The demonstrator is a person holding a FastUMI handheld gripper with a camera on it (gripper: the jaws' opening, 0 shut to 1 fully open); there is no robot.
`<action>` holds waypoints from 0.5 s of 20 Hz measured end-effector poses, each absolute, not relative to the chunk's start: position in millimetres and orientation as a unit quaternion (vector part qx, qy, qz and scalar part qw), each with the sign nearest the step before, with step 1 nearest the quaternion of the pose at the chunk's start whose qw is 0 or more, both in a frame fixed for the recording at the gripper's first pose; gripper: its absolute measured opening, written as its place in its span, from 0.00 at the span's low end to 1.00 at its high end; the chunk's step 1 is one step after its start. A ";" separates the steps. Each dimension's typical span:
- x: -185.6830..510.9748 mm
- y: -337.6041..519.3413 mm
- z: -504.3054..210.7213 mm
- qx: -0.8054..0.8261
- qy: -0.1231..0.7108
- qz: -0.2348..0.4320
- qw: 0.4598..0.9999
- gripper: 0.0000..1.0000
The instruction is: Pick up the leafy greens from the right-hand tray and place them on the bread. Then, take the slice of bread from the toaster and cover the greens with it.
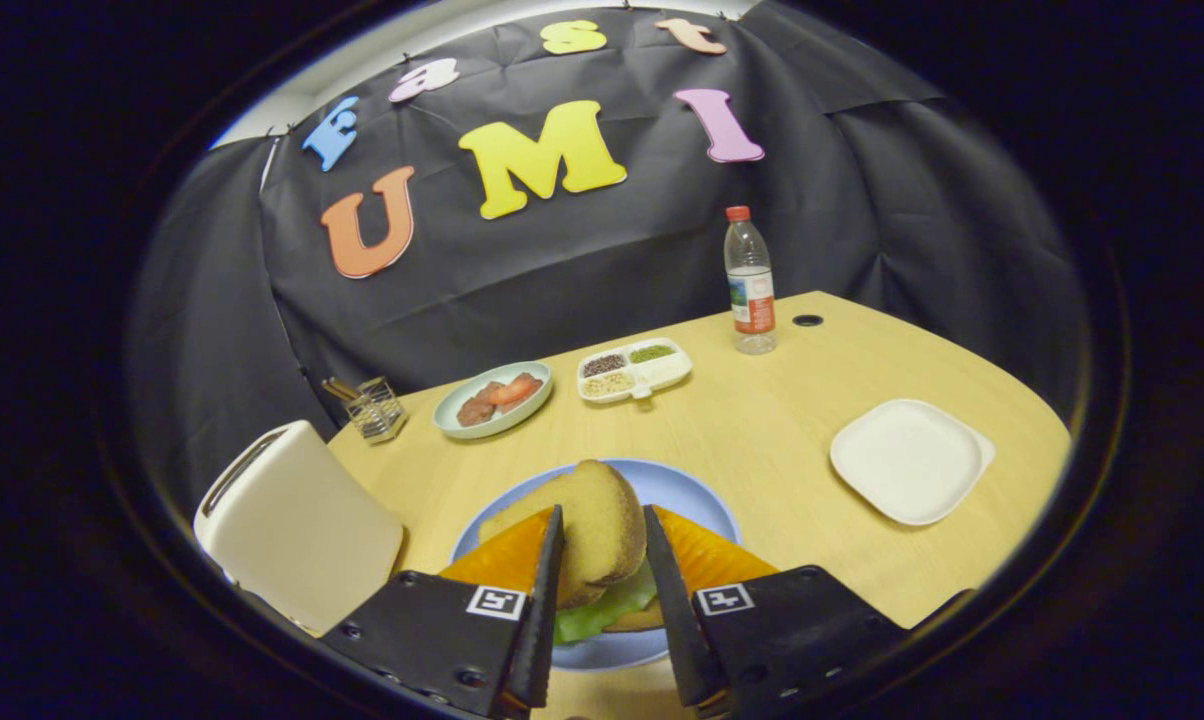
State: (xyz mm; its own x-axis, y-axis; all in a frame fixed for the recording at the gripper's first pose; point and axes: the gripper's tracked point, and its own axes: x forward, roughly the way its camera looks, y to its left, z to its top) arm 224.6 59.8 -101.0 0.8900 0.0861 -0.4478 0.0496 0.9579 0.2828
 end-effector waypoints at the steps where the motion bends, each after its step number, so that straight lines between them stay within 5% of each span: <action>1: 223.1 57.1 -97.3 0.142 0.229 0.010 0.963 0.47; 5: 212.9 47.0 -63.3 0.122 0.190 0.005 0.974 0.57; 10: 174.4 31.0 8.6 0.058 0.092 -0.009 0.994 0.93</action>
